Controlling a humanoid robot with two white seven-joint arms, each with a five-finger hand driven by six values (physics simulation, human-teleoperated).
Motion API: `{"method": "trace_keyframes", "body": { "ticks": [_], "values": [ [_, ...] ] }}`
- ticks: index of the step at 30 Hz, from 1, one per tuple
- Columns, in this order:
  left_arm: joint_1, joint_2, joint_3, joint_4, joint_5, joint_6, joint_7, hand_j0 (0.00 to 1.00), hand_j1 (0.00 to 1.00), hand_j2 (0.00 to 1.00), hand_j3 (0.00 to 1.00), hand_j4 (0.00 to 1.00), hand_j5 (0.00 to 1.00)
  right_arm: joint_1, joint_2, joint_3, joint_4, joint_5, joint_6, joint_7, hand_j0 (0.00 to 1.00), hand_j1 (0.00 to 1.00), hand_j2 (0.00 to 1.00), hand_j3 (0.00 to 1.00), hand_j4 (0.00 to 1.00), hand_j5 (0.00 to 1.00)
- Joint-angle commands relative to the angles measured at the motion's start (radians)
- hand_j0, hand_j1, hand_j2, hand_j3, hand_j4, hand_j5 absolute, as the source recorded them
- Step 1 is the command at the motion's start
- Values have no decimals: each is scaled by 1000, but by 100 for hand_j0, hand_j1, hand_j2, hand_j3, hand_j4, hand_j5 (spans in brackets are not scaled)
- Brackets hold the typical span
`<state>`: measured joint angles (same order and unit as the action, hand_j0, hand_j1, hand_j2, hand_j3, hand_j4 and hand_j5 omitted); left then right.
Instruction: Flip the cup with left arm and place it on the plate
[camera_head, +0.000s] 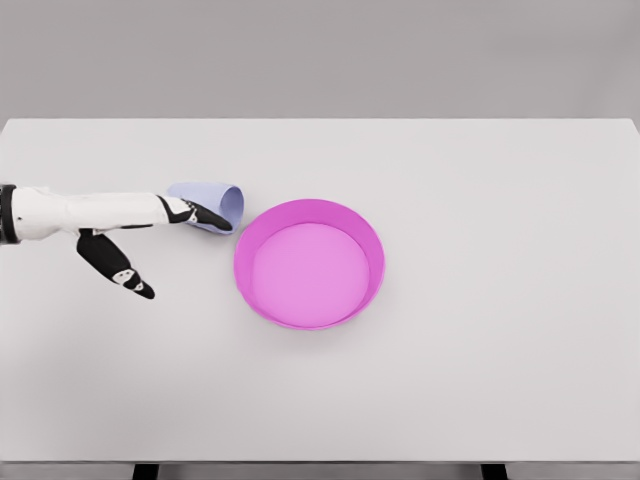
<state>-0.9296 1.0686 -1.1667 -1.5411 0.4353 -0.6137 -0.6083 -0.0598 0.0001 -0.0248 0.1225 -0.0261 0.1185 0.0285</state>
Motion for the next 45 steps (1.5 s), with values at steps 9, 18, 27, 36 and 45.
{"method": "trace_keyframes", "body": {
  "ticks": [9,18,27,36,45],
  "values": [
    [-100,-211,-11,302,33,3,-3,100,100,100,100,100,100,0,0,-6,2,0,0,1,100,100,100,100,100,100],
    [-98,-328,7,430,-107,124,-3,100,100,100,100,100,100,0,0,-4,3,0,0,1,100,100,100,100,100,100],
    [-83,-435,9,627,-129,131,-3,100,100,100,100,100,100,0,0,-4,3,0,0,1,100,100,100,100,100,100],
    [-81,-444,7,624,-129,140,-3,100,100,100,100,100,100,0,0,-4,3,0,0,1,100,100,100,100,100,100],
    [-83,-476,10,647,-236,183,-3,100,100,100,100,100,100,0,0,-4,3,0,0,1,100,100,100,100,100,100]
  ]
}}
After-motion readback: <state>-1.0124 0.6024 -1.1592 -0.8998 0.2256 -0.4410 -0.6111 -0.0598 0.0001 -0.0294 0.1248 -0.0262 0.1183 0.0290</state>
